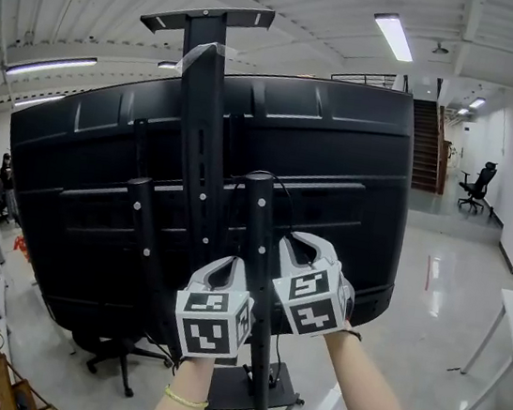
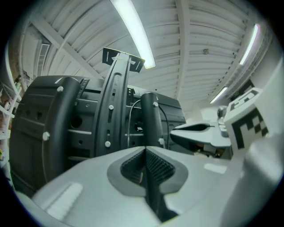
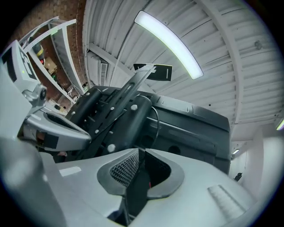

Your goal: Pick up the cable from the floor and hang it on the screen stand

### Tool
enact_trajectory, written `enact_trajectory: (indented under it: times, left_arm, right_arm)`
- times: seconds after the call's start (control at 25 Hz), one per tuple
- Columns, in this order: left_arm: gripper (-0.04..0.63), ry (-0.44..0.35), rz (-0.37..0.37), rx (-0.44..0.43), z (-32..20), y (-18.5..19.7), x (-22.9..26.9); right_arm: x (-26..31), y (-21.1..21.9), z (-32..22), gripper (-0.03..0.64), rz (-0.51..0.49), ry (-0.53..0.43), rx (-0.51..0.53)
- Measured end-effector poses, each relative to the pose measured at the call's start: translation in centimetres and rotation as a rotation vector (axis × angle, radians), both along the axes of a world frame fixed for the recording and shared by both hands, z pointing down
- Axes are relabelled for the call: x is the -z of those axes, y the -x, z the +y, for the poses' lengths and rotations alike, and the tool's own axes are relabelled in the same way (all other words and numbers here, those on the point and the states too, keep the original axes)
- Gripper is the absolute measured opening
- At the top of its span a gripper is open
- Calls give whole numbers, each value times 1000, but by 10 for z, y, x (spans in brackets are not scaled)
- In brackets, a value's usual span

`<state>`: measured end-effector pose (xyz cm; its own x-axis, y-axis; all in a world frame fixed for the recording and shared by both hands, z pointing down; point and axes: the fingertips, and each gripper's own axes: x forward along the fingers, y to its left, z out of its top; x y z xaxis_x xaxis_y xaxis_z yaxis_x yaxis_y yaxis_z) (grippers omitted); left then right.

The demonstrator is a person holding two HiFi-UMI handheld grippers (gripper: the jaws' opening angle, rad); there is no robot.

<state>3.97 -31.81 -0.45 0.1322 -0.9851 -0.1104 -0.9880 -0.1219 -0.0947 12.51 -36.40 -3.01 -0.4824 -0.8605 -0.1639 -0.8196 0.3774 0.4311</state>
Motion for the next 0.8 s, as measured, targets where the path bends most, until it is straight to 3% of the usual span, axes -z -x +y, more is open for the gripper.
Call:
enact_trajectory:
  times: [0.2,0.44,0.8]
  left_arm:
    - [8,-15,-8,-18,17,-16,-36]
    - [8,-14,4,-25,30,-22,-88]
    - [8,56,61,-29,31,-21,-133]
  right_arm:
    - [-54,-3,28,0,-50,-17,20]
    - [-119,-18,54,0,-200,81,77]
    - [-160,-28,62,-2,-207,160,75]
